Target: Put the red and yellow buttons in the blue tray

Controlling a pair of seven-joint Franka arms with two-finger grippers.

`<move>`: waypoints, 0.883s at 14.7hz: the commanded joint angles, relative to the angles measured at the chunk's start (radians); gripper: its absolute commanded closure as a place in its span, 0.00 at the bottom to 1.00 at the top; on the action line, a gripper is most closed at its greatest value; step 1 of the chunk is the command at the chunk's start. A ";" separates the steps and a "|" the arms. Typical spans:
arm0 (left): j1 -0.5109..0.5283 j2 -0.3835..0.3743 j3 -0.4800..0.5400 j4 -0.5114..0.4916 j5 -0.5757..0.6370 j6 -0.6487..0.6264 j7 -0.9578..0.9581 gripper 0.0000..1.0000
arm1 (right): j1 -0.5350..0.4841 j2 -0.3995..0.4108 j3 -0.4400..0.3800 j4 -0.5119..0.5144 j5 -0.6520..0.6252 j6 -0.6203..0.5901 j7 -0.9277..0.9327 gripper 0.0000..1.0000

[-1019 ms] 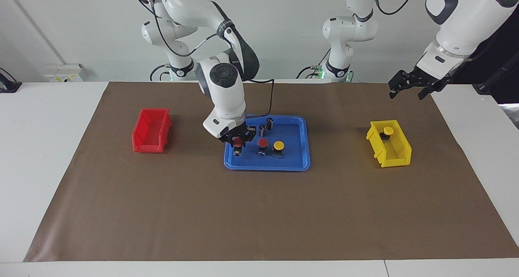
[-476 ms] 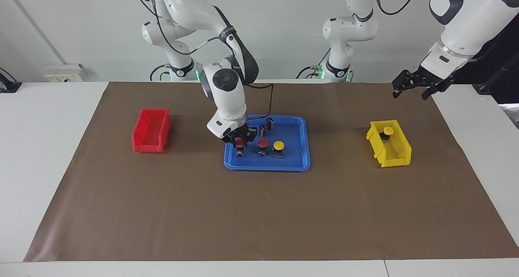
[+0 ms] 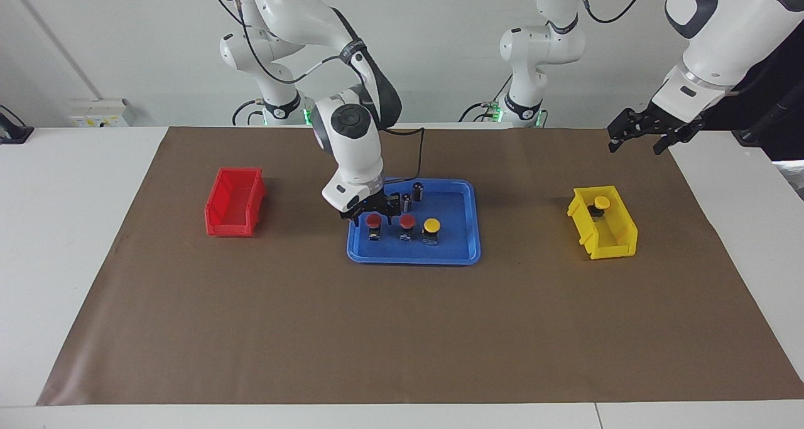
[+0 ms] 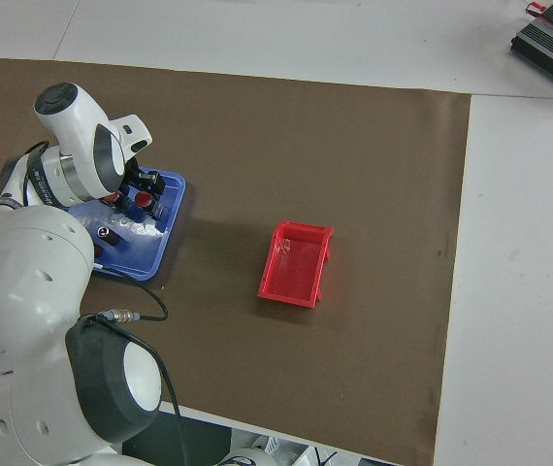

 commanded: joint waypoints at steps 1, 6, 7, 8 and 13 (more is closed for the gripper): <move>0.012 -0.029 -0.006 -0.049 0.010 0.046 0.018 0.00 | -0.094 -0.057 0.001 0.084 -0.002 -0.135 -0.003 0.00; 0.056 -0.104 -0.006 -0.316 0.010 0.302 0.053 0.00 | -0.252 -0.196 -0.001 0.192 -0.106 -0.405 -0.023 0.00; 0.064 -0.098 -0.006 -0.348 0.010 0.334 0.056 0.01 | -0.297 -0.221 -0.001 0.195 -0.119 -0.416 -0.058 0.00; 0.076 -0.095 -0.006 -0.388 0.010 0.378 0.052 0.05 | -0.347 -0.232 -0.001 0.206 -0.119 -0.444 -0.110 0.00; 0.088 -0.071 -0.004 -0.555 0.010 0.575 0.048 0.26 | -0.510 -0.209 0.001 0.390 -0.131 -0.662 -0.358 0.00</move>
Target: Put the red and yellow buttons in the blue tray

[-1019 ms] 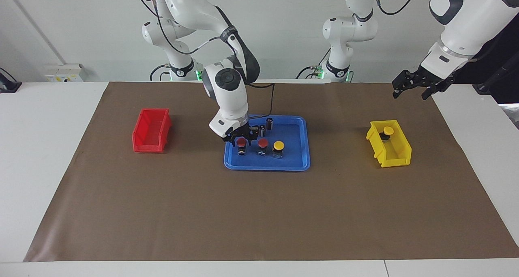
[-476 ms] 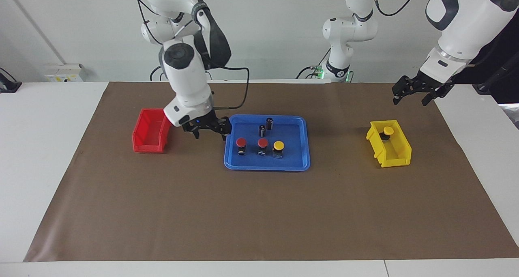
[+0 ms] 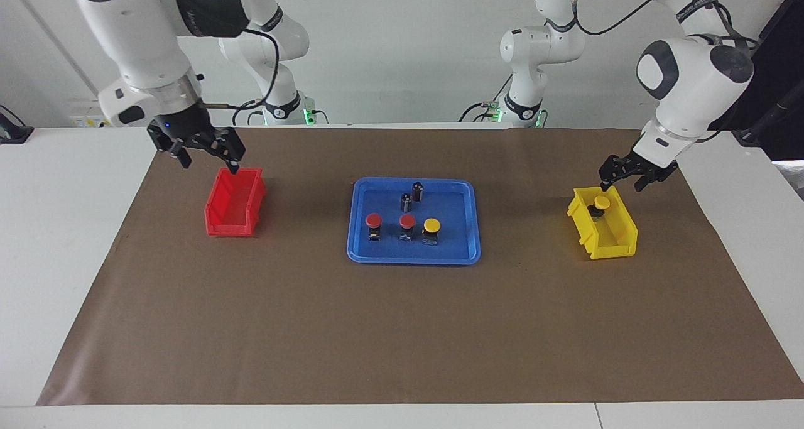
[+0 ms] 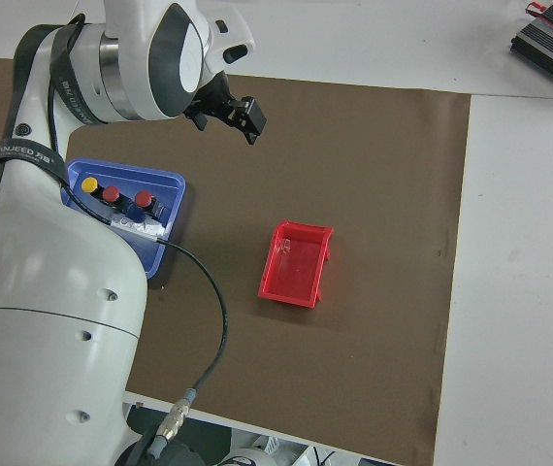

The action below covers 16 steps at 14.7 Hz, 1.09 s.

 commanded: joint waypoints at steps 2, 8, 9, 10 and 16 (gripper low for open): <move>0.028 -0.008 -0.007 -0.103 0.010 0.129 0.013 0.32 | -0.114 0.030 0.016 0.074 0.002 -0.080 -0.166 0.00; 0.028 0.047 -0.005 -0.109 0.010 0.170 0.011 0.36 | -0.085 -0.065 -0.050 -0.070 -0.016 -0.082 -0.205 0.00; 0.028 0.052 -0.005 -0.124 0.010 0.182 0.010 0.36 | -0.086 -0.074 -0.056 -0.087 -0.015 -0.068 -0.205 0.00; 0.028 0.049 -0.005 -0.140 0.010 0.204 0.008 0.36 | -0.088 -0.070 -0.053 -0.080 -0.015 -0.067 -0.205 0.00; 0.029 0.051 -0.005 -0.181 0.010 0.245 0.015 0.36 | -0.077 -0.058 -0.045 -0.066 -0.021 -0.067 -0.191 0.00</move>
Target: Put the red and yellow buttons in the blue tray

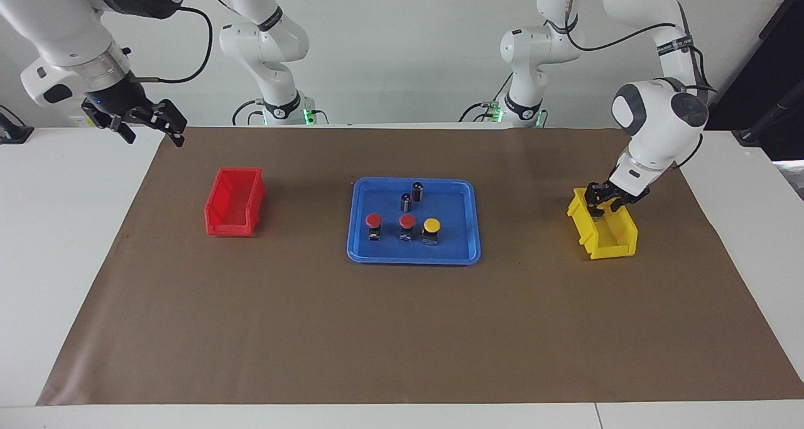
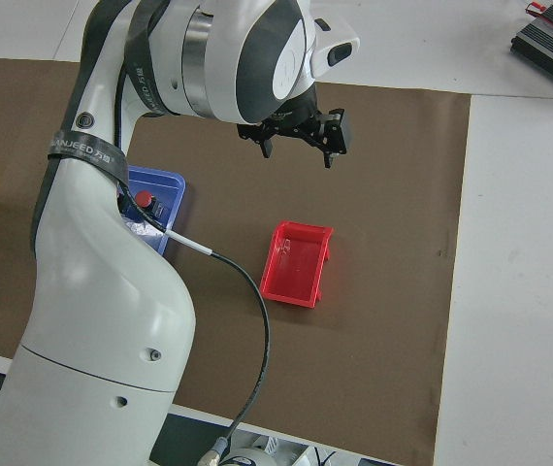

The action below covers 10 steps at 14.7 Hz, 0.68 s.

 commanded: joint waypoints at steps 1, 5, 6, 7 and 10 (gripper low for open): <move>0.011 -0.012 -0.005 -0.026 0.010 0.032 0.014 0.36 | -0.005 -0.019 0.001 -0.032 -0.015 0.021 -0.004 0.00; 0.034 -0.015 -0.004 -0.037 0.010 0.034 0.015 0.36 | 0.000 -0.019 0.001 -0.035 -0.013 0.023 -0.002 0.00; 0.035 -0.015 -0.002 -0.039 0.010 0.034 0.015 0.36 | 0.001 -0.019 0.001 -0.035 -0.012 0.020 -0.005 0.00; 0.035 -0.015 -0.002 -0.037 0.010 0.034 0.015 0.36 | 0.004 -0.024 0.001 -0.041 -0.008 0.011 -0.007 0.00; 0.032 -0.023 -0.004 -0.048 0.010 0.024 0.009 0.36 | 0.006 -0.025 0.003 -0.044 -0.004 0.011 -0.007 0.00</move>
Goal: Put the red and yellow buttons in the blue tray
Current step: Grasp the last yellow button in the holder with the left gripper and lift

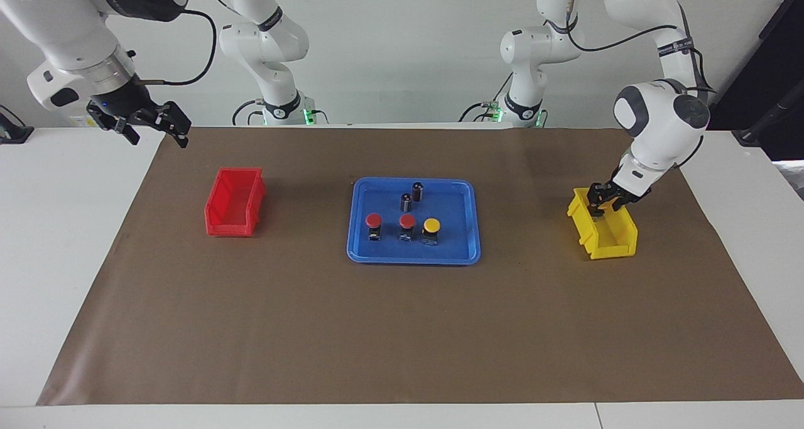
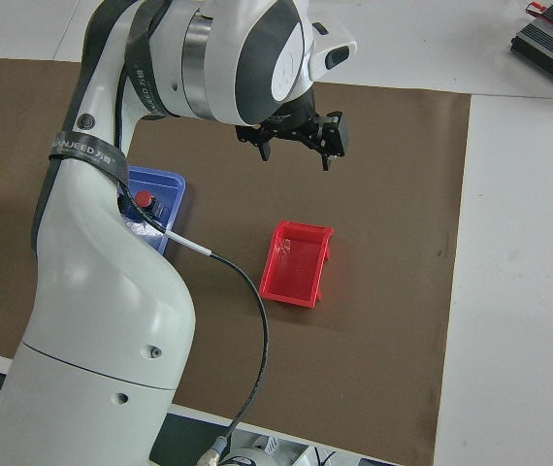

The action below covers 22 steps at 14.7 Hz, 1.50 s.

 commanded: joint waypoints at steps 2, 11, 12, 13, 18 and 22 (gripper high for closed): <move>0.006 -0.027 -0.002 -0.047 0.012 0.014 0.008 0.37 | 0.002 -0.025 0.003 -0.031 -0.002 0.011 -0.007 0.00; -0.011 0.007 -0.002 0.093 0.018 -0.050 -0.029 0.99 | 0.002 -0.025 0.003 -0.031 -0.001 0.011 -0.007 0.00; -0.013 0.007 -0.004 0.158 0.018 -0.115 -0.027 0.99 | 0.002 -0.025 0.003 -0.031 -0.001 0.011 -0.007 0.00; -0.013 0.005 -0.013 0.233 0.019 -0.205 -0.029 0.99 | 0.002 -0.025 0.003 -0.031 -0.001 0.011 -0.007 0.00; -0.247 0.002 -0.025 0.391 0.010 -0.329 -0.324 0.99 | 0.002 -0.025 0.003 -0.031 -0.001 0.011 -0.007 0.00; -0.479 0.069 -0.025 0.371 -0.014 -0.212 -0.562 0.99 | 0.002 -0.025 0.003 -0.031 -0.001 0.011 -0.007 0.00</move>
